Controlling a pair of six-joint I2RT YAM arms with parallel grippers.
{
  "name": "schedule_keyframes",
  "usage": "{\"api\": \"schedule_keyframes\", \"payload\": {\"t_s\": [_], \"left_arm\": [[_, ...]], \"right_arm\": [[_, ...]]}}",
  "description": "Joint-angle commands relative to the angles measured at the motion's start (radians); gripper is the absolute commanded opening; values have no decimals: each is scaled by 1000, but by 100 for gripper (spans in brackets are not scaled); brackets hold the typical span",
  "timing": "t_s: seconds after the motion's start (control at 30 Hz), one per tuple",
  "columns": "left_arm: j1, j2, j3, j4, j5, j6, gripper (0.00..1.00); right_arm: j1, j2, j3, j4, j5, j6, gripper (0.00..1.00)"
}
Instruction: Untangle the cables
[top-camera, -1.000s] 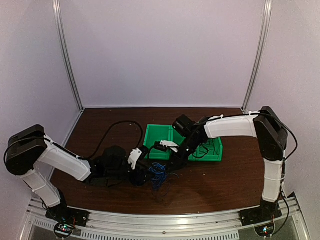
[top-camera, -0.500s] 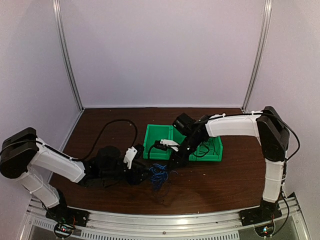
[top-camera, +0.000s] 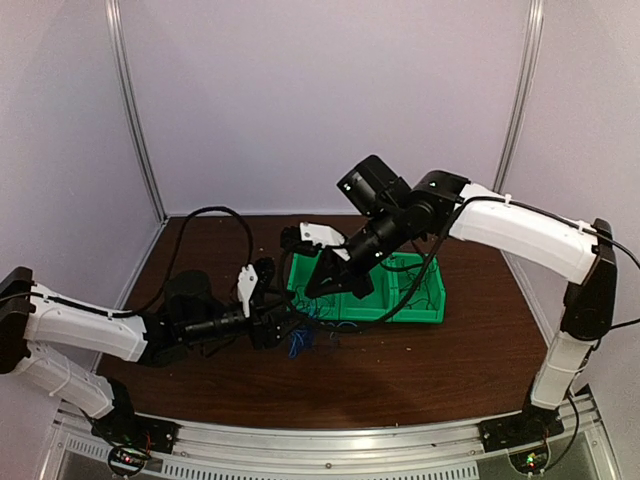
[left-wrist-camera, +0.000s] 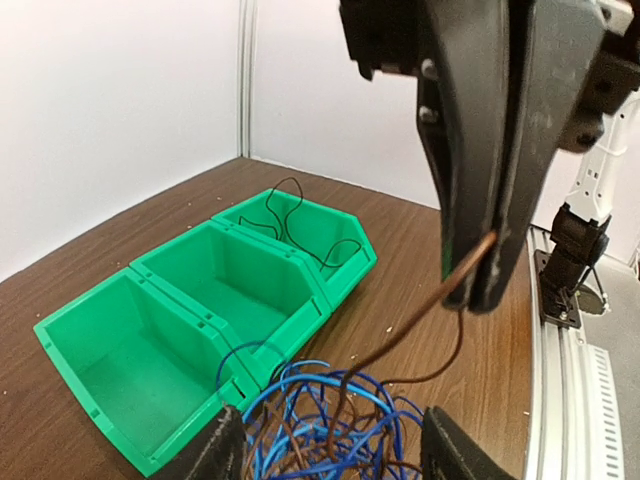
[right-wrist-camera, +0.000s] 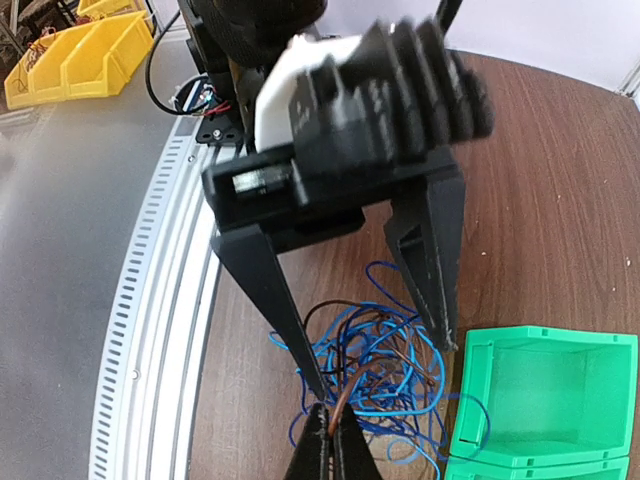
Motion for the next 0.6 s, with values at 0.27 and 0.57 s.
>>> {"api": "schedule_keyframes", "payload": {"t_s": [0.27,0.57], "left_arm": [[6,241,44,216,78,100,40],[5,275,-98,266,12,36,38]], "right_arm": [[11,-4,245,-88,-77,-29,0],[5,-88,382,-66,-18,-47,0]]}}
